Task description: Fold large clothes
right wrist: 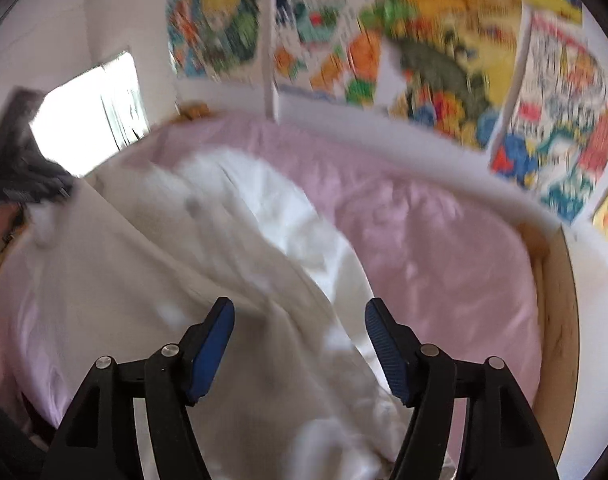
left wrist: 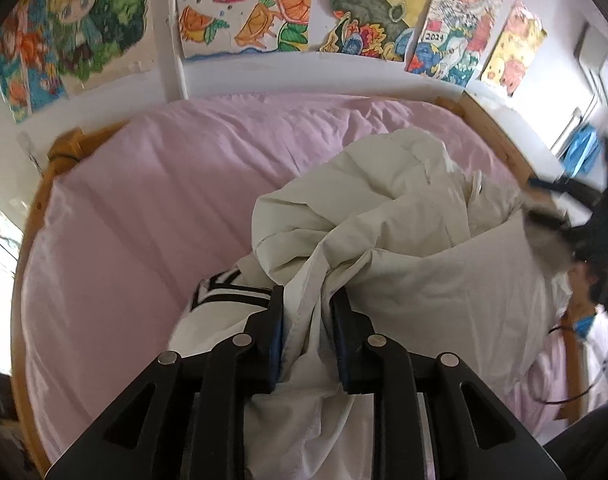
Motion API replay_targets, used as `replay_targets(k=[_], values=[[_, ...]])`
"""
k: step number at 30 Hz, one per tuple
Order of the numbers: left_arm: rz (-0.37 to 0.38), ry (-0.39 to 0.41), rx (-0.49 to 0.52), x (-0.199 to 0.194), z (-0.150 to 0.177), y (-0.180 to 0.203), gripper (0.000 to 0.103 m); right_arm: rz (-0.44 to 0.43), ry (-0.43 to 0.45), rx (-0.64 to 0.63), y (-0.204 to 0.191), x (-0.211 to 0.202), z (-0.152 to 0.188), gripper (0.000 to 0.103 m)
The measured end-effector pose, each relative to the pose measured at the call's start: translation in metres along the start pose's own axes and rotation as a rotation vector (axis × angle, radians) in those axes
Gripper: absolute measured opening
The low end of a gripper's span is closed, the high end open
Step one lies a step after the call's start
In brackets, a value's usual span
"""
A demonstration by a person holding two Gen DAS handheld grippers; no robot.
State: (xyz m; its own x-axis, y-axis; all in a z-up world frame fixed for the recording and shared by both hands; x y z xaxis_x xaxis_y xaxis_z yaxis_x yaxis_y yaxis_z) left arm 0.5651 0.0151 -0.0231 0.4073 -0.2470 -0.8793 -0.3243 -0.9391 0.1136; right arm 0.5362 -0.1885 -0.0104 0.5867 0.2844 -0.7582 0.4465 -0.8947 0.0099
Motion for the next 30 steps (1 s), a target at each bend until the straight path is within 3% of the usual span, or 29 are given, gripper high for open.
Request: replay_targets(k=[2, 5, 9, 11, 13, 17, 20, 25, 30], values=[[-0.038, 0.017, 0.03, 0.002, 0.001, 0.006, 0.02, -0.03, 0.083, 0.059, 0.001, -0.011, -0.025, 0.074], [-0.071, 0.034, 0.068, 0.004, 0.003, 0.013, 0.02, -0.038, 0.086, 0.11, 0.01, 0.009, -0.068, 0.074], [-0.083, 0.062, 0.103, 0.003, 0.008, 0.012, 0.02, -0.018, -0.064, 0.012, 0.017, 0.076, -0.098, 0.074], [-0.075, 0.071, 0.098, 0.003, 0.008, 0.009, 0.02, -0.044, -0.169, 0.023, 0.02, 0.11, -0.093, 0.074], [-0.065, 0.073, 0.081, 0.006, 0.008, 0.007, 0.021, -0.078, -0.213, 0.026, 0.013, 0.12, -0.079, 0.074], [-0.041, 0.07, 0.071, 0.012, 0.012, 0.01, 0.023, -0.047, -0.233, -0.041, -0.005, 0.125, -0.049, 0.066], [-0.014, 0.121, 0.131, 0.001, 0.022, 0.02, 0.023, -0.079, -0.297, -0.1, -0.021, 0.138, -0.023, 0.065], [-0.057, 0.215, 0.26, -0.013, 0.042, 0.042, 0.023, -0.113, -0.293, -0.146, -0.031, 0.123, -0.01, 0.064], [-0.092, 0.214, 0.229, -0.006, 0.035, 0.037, 0.02, -0.084, -0.188, -0.059, -0.008, 0.087, -0.028, 0.065]])
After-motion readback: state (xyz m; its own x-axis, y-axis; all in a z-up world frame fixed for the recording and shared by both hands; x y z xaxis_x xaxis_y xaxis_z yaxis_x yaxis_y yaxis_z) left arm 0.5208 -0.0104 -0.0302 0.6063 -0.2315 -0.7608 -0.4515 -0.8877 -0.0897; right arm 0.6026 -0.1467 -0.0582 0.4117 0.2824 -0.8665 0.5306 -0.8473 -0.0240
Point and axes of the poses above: each gripper's, at about its wrist camera, not at the fingertips, and x roughly the way its jaws point, y to its right, z to its underside, the point moved 4 cm from there along x, roughly the way its jaws point, and after that the axes turned 4 degrees about -x, right-handed, at the moved point
